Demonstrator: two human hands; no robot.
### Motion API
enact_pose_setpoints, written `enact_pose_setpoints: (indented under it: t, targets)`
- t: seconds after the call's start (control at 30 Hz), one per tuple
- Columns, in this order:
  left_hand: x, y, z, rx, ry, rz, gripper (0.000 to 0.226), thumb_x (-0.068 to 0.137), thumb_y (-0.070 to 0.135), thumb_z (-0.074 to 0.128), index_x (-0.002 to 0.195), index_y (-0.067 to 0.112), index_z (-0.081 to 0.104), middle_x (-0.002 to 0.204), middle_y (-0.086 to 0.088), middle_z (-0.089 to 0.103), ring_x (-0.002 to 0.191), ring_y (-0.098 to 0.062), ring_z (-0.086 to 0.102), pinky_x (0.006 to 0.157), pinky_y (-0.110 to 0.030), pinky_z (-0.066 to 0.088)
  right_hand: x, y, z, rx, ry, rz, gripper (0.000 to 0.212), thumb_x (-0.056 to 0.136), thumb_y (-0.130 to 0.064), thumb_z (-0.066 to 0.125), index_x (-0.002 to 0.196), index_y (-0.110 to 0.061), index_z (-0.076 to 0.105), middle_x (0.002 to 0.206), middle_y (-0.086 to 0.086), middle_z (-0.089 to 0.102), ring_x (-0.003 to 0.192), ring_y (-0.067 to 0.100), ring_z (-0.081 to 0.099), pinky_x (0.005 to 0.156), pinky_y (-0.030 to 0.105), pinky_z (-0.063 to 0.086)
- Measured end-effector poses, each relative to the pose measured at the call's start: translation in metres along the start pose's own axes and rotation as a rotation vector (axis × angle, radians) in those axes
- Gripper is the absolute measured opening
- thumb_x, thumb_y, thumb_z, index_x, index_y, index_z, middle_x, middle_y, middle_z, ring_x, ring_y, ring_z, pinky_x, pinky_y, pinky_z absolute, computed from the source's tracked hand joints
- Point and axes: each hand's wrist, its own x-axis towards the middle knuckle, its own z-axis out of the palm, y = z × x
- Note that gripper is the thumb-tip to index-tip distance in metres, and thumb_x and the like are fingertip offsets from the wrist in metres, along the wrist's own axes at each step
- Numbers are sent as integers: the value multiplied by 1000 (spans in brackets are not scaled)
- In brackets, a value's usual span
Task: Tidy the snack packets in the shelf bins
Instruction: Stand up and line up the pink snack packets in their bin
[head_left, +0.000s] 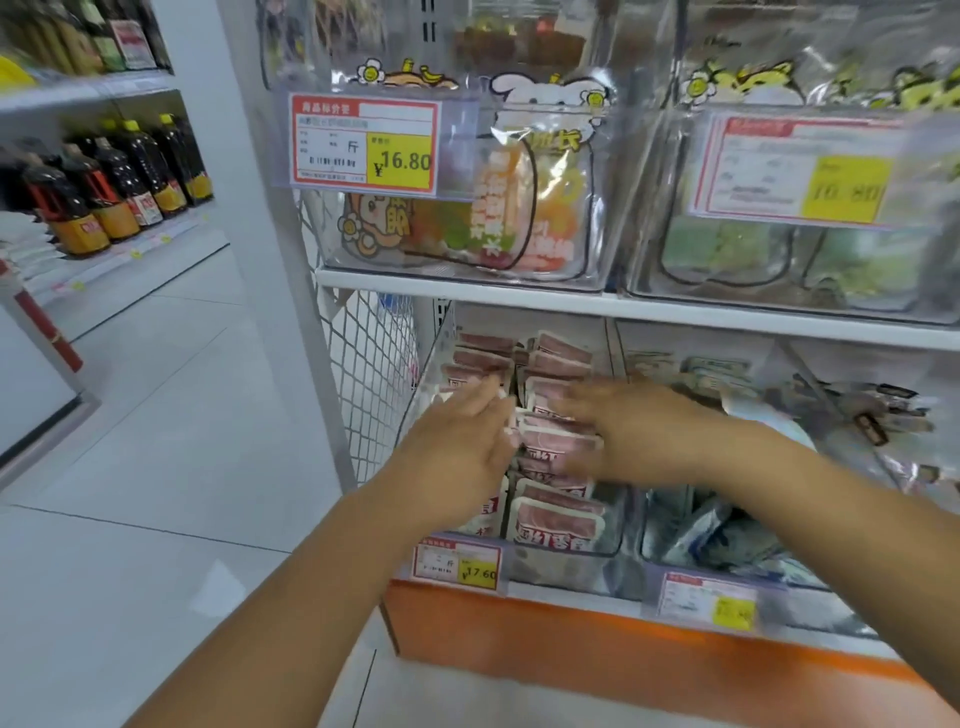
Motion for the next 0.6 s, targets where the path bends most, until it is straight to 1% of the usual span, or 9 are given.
enact_pose_setpoints:
  t: [0.07, 0.1, 0.2, 0.27, 0.33, 0.4, 0.47, 0.53, 0.6]
  targets:
    - [-14, 1, 8, 50, -126, -36, 55, 102, 47, 19, 152, 26, 14, 161, 3, -4, 147, -17, -9, 119, -42, 2, -23, -19, 11, -195, -56, 39, 74, 89, -69, 32, 151, -30, 18, 160, 0, 11, 148, 22, 3, 118, 52, 4]
    - [-19, 1, 15, 95, -155, -59, 57, 101, 49, 18, 152, 27, 9, 161, 4, -7, 147, -17, -12, 119, -45, 1, -26, -29, 18, -253, -51, 53, 75, 90, -69, 25, 151, -27, 17, 160, 4, 10, 148, 24, 0, 117, 55, -2]
    - [-25, 0, 31, 180, -112, -95, 55, 101, 46, 16, 152, 32, 1, 160, 7, -10, 145, -15, -17, 118, -47, -4, -15, -41, 29, -312, -39, 98, 71, 93, -65, 12, 152, -25, 12, 161, 8, 4, 147, 28, -2, 113, 61, -6]
    - [-29, 3, 31, 172, -49, -114, 53, 101, 45, 13, 152, 33, 3, 161, 7, -6, 146, -14, -15, 118, -44, -5, -15, -38, 29, -231, 48, 60, 62, 97, -57, 20, 151, -26, 16, 161, 5, 8, 148, 26, -3, 114, 59, -7]
    - [-33, 13, 26, 87, 18, -133, 53, 102, 44, 16, 152, 30, 10, 161, 4, 1, 147, -15, -8, 119, -40, -4, -33, -31, 29, -19, 224, -22, 52, 100, -48, 30, 149, -30, 26, 160, -1, 15, 148, 20, -2, 117, 49, -7]
    - [-38, 31, 17, -19, 93, -86, 51, 103, 36, 28, 152, 25, 19, 161, 2, 8, 147, -16, -1, 118, -33, -1, -62, -21, 32, 242, 447, -44, 42, 101, -35, 38, 143, -29, 39, 156, -3, 26, 147, 17, 8, 117, 31, -2]
    - [-40, 56, 10, -95, 159, -6, 51, 101, 29, 39, 150, 23, 26, 159, 2, 15, 146, -14, 6, 114, -22, 0, -92, -2, 39, 468, 655, 69, 35, 100, -20, 45, 134, -21, 53, 146, 3, 42, 140, 22, 28, 110, 20, 12]
    - [-39, 84, 11, -140, 145, 58, 53, 98, 30, 47, 148, 25, 31, 157, 4, 20, 144, -12, 13, 114, -20, 6, -113, 26, 49, 569, 798, 242, 32, 96, -14, 53, 127, -16, 59, 134, 8, 53, 126, 25, 46, 102, 21, 26]
    - [-33, 107, 19, -152, 109, 78, 54, 96, 35, 51, 147, 29, 33, 156, 6, 22, 141, -11, 18, 116, -27, 16, -126, 50, 56, 629, 749, 383, 29, 95, -19, 56, 123, -17, 61, 124, 6, 57, 106, 22, 55, 89, 23, 38]
